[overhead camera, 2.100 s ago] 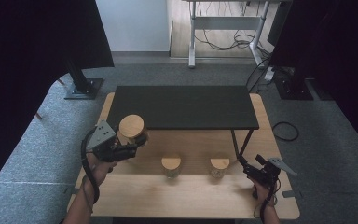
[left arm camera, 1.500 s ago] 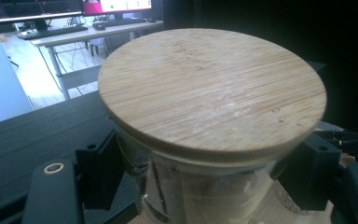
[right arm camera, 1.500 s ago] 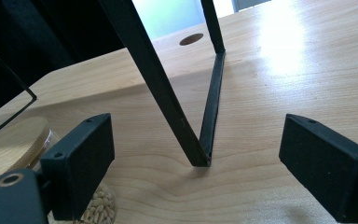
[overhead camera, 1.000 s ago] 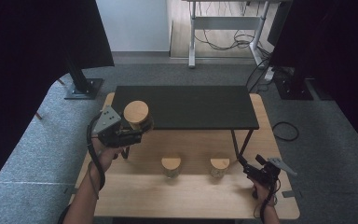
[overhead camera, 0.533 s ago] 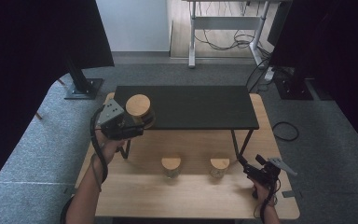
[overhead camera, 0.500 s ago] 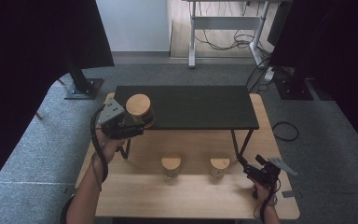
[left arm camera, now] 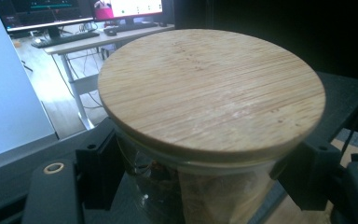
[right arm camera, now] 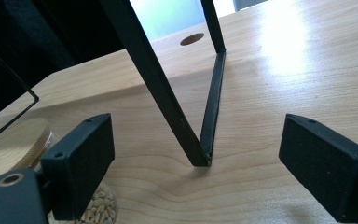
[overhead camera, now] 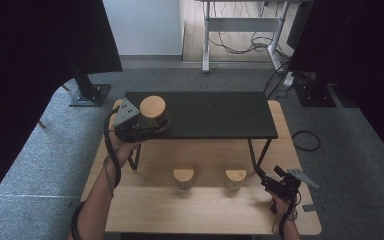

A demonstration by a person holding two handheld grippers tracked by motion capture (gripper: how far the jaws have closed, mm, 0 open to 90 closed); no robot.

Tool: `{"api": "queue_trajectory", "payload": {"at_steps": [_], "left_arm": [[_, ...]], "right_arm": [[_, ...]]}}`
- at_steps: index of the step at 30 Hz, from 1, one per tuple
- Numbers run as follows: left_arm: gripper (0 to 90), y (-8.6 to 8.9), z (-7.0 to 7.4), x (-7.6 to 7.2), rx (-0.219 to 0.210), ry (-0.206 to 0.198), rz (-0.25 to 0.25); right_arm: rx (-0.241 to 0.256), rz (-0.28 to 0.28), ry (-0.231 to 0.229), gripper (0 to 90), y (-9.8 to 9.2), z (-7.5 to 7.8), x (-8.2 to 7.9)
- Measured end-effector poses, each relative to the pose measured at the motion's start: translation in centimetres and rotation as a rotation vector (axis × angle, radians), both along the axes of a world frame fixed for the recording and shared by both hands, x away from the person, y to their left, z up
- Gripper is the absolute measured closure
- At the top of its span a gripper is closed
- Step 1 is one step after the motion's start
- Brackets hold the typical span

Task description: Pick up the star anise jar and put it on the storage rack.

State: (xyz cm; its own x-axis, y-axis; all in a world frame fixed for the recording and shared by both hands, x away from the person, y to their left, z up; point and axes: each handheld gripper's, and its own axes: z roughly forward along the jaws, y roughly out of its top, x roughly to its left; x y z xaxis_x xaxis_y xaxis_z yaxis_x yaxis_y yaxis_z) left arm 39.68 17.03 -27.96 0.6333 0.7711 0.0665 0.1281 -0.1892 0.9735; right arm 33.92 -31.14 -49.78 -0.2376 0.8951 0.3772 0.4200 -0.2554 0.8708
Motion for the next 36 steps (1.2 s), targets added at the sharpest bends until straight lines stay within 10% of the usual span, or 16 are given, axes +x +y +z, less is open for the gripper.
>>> {"api": "queue_trajectory", "payload": {"at_steps": [36], "left_arm": [[24.6,-1.7,-1.6,4.5,0.056,0.108,0.106]], "right_arm": [[0.008,-0.001,0.003,10.4,-0.1,0.0,0.0]]}}
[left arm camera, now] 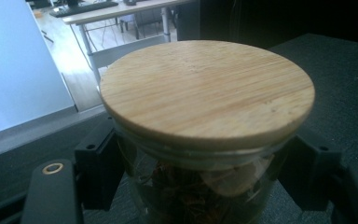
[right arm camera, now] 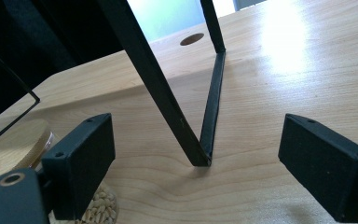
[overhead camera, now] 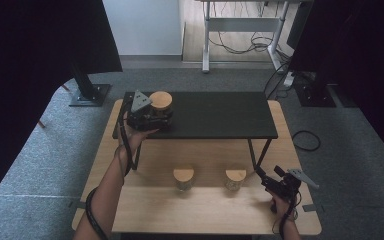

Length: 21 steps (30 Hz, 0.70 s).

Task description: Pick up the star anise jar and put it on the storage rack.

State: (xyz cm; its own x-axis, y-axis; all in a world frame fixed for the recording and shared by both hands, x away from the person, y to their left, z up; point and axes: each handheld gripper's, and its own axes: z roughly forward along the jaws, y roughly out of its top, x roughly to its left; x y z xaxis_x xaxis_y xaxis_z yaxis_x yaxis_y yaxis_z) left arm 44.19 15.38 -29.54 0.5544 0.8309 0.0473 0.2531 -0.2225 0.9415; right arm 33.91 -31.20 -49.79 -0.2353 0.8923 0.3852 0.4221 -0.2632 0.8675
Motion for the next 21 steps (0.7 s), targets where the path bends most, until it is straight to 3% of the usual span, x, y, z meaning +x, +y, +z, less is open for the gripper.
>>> {"api": "queue_trajectory", "payload": {"at_steps": [4,10,21], "left_arm": [[24.2,0.10,0.03,0.02,-0.019,0.026,0.014],[18.4,-0.36,0.25,-0.16,0.052,0.022,0.039],[10.4,-0.16,-0.04,-0.31,0.038,0.028,0.058]], "right_arm": [[-0.002,0.000,0.002,10.4,0.03,0.00,0.01],[-0.002,-0.001,0.002,10.5,0.04,0.00,-0.01],[-0.007,0.002,0.006,10.6,0.09,0.00,0.01]]}}
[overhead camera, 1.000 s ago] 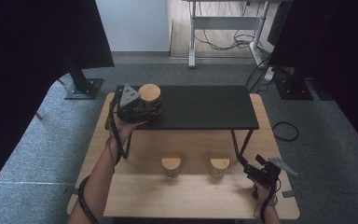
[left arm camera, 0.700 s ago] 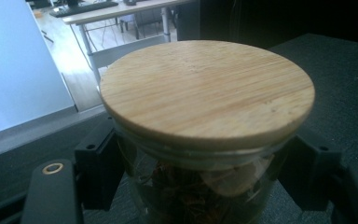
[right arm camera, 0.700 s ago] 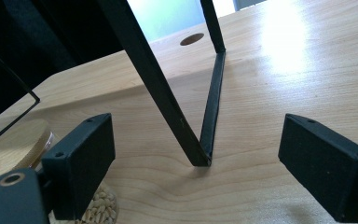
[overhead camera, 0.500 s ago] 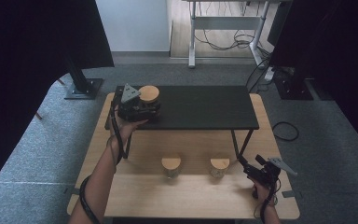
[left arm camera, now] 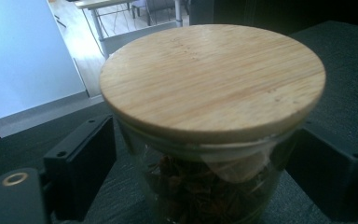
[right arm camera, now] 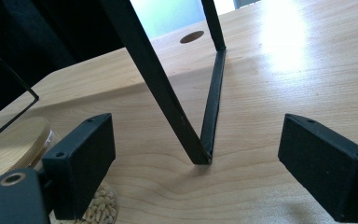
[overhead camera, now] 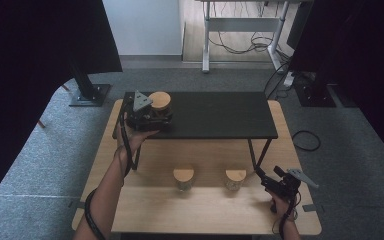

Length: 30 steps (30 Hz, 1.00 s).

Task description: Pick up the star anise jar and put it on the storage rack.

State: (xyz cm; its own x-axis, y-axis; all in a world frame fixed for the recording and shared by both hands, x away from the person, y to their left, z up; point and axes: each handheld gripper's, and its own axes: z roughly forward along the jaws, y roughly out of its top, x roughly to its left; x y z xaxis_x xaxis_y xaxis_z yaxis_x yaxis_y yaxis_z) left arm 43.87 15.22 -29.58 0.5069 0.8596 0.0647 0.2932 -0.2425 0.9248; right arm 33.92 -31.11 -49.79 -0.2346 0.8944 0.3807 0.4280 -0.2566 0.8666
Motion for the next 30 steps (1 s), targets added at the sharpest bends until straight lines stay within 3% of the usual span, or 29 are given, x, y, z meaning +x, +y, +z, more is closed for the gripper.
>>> {"api": "queue_trajectory", "payload": {"at_steps": [21,30], "left_arm": [[5.8,1.2,0.0,-2.4,-0.035,-0.043,0.010],[5.6,3.4,-0.9,-4.7,-0.063,-0.051,0.042]], "right_arm": [[-0.004,-0.004,0.003,10.7,0.1,0.0,0.0],[-0.011,-0.004,0.010,10.8,0.2,0.0,0.1]]}}
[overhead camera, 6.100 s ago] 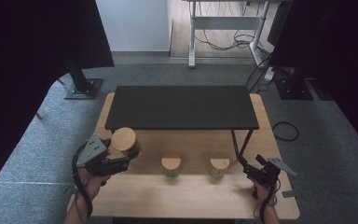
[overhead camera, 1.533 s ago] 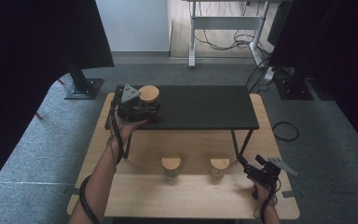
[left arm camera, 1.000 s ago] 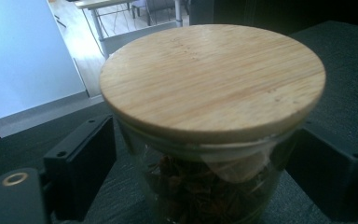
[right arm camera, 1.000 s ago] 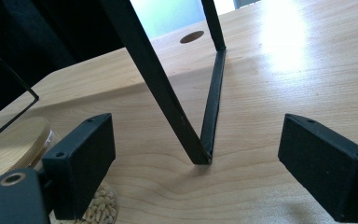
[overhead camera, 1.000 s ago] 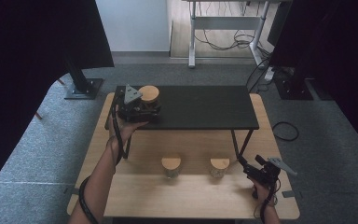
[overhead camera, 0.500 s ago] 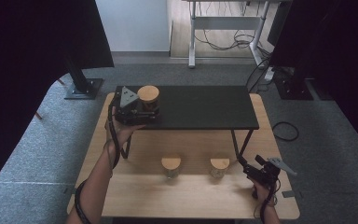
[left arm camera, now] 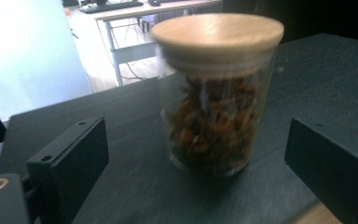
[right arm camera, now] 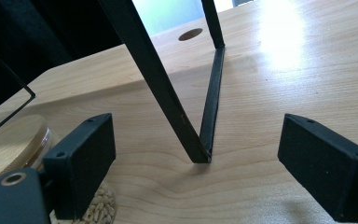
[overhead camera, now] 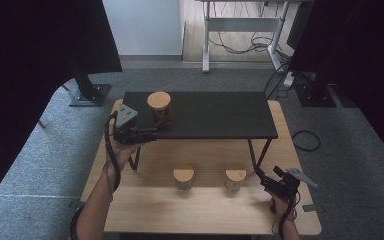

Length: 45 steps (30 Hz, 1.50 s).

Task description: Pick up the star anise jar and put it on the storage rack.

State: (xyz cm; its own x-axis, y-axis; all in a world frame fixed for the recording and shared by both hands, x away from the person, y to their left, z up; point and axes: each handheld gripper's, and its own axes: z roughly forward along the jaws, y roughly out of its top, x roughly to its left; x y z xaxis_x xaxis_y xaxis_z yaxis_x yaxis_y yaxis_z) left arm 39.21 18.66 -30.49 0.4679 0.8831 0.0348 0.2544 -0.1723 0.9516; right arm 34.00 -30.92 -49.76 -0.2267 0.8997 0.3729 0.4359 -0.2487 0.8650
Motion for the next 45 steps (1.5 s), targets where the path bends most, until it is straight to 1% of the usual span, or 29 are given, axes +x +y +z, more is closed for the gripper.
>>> {"api": "queue_trajectory", "payload": {"at_steps": [5,10,12,16,18,19,23,24,28,30,33,41,45], "left_arm": [[5.8,1.4,-0.3,-1.7,-0.021,-0.014,0.008],[6.0,2.3,-0.6,-3.6,-0.038,-0.044,-0.012],[6.0,2.5,-0.8,-4.2,-0.047,-0.049,-0.018],[6.1,2.7,-1.4,-5.7,-0.063,-0.053,-0.056],[6.1,2.6,-1.9,-6.6,-0.052,-0.065,-0.074],[6.0,2.6,-2.0,-6.9,-0.053,-0.069,-0.081],[6.0,2.4,-3.1,-8.4,-0.050,-0.072,-0.105],[5.9,2.4,-3.5,-8.8,-0.043,-0.069,-0.110],[5.8,2.3,-5.4,-9.9,-0.050,-0.050,-0.113],[5.7,2.3,-6.6,-10.4,-0.033,-0.041,-0.106],[5.6,2.2,-8.0,-10.9,-0.028,-0.021,-0.107],[5.6,2.3,-11.1,-12.2,-0.038,0.027,-0.116],[5.5,2.3,-12.8,-12.8,-0.033,0.055,-0.123]], "right_arm": [[0.000,-0.005,-0.002,10.8,0.0,0.0,0.0],[0.005,-0.010,-0.005,10.7,0.0,0.0,-0.1],[0.006,-0.011,-0.006,10.7,-0.1,0.0,-0.1],[0.008,-0.011,-0.006,10.7,-0.1,0.0,-0.1],[0.010,-0.012,-0.009,10.7,-0.1,0.0,-0.1],[0.012,-0.012,-0.009,10.7,-0.1,0.0,-0.1],[0.014,-0.013,-0.011,10.6,-0.1,0.0,-0.3],[0.015,-0.012,-0.010,10.6,-0.1,0.0,-0.3],[0.018,-0.010,-0.013,10.6,-0.2,0.0,-0.4],[0.016,-0.008,-0.013,10.6,-0.2,0.0,-0.4],[0.014,-0.006,-0.012,10.6,-0.1,0.0,-0.4],[0.011,-0.005,-0.012,10.6,-0.1,0.0,-0.4],[0.009,-0.004,-0.012,10.6,-0.1,0.0,-0.4]]}}
